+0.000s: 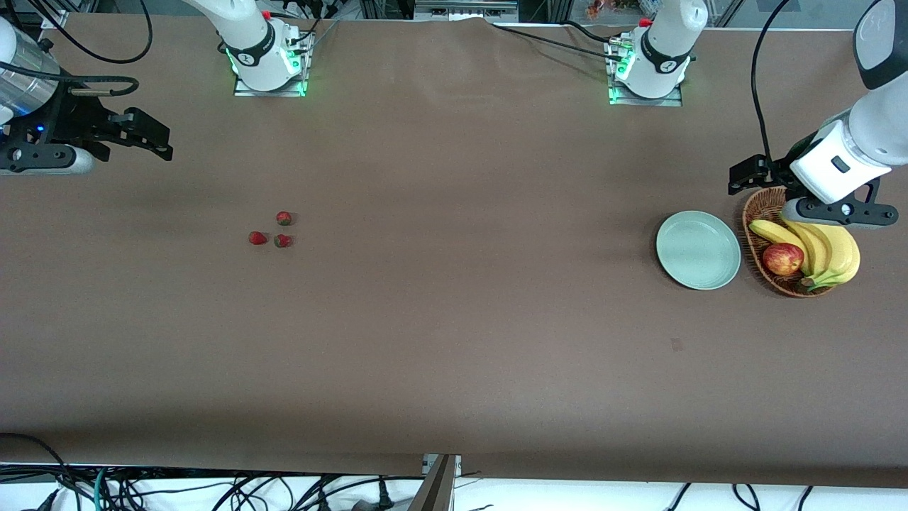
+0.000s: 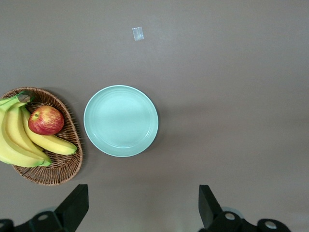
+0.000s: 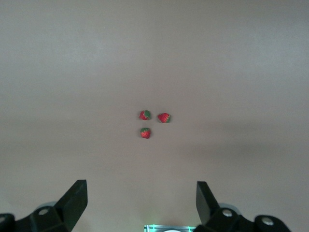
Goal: Collect all strawberries into plate
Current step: 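Reach the right gripper toward the three red strawberries, then lower the right gripper and grasp one strawberry, then carry the strawberry with the right gripper to the table middle, then take the strawberry with the left gripper while the right gripper withdraws, then carry the strawberry to the plate while the right gripper grasps another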
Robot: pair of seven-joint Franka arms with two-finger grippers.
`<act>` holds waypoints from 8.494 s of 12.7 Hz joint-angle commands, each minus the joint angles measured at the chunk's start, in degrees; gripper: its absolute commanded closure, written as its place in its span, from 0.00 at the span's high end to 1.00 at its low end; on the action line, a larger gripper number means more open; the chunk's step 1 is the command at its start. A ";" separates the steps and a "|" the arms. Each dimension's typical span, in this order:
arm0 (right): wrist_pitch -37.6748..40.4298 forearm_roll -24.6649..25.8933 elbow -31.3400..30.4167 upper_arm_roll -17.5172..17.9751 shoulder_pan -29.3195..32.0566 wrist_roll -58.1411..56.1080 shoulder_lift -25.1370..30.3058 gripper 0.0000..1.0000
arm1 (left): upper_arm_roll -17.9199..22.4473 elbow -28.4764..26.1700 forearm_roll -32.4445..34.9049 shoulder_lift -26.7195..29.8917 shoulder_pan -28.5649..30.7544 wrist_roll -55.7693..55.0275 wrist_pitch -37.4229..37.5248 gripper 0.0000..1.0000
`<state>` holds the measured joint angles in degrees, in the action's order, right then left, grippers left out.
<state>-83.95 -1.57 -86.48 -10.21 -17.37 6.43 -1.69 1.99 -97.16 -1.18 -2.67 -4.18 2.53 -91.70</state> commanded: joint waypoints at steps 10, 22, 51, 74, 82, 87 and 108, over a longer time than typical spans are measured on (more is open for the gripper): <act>-2.70 -0.37 1.05 0.45 -0.03 2.28 -0.77 0.99 | 1.00 1.71 -0.93 -0.76 -0.91 -0.68 0.47 1.00; -18.82 -4.67 -5.94 0.98 -2.22 -0.27 -24.76 1.00 | 0.82 3.38 -1.55 -1.20 -0.91 -3.58 0.47 1.00; -37.51 -14.26 -10.06 17.85 -7.12 26.64 -25.79 0.03 | 0.82 4.26 -1.37 -2.78 -1.00 -3.58 0.38 1.00; -31.85 -13.37 0.74 -4.44 -33.51 32.50 -32.36 0.85 | -0.66 -11.11 -1.19 -4.36 0.41 -4.63 -15.51 1.00; -49.49 -13.20 -46.96 -27.56 -33.51 -12.35 -9.93 0.85 | -23.33 -20.79 2.73 -12.33 -0.21 -44.20 -39.40 1.00; -62.03 -15.47 -57.66 -28.64 -33.51 -15.21 -9.73 0.84 | -29.32 -20.26 31.54 -26.58 -1.18 -84.38 -49.44 1.00; -53.09 -22.52 -41.26 -19.26 -34.22 -4.97 -15.27 0.10 | -30.65 -17.02 24.16 -28.81 -0.05 -82.13 -48.06 0.18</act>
<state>-142.25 -22.98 -133.67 -32.06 -51.32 -3.79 -17.46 -29.06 -116.38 28.55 -32.89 -5.72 -87.60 -142.96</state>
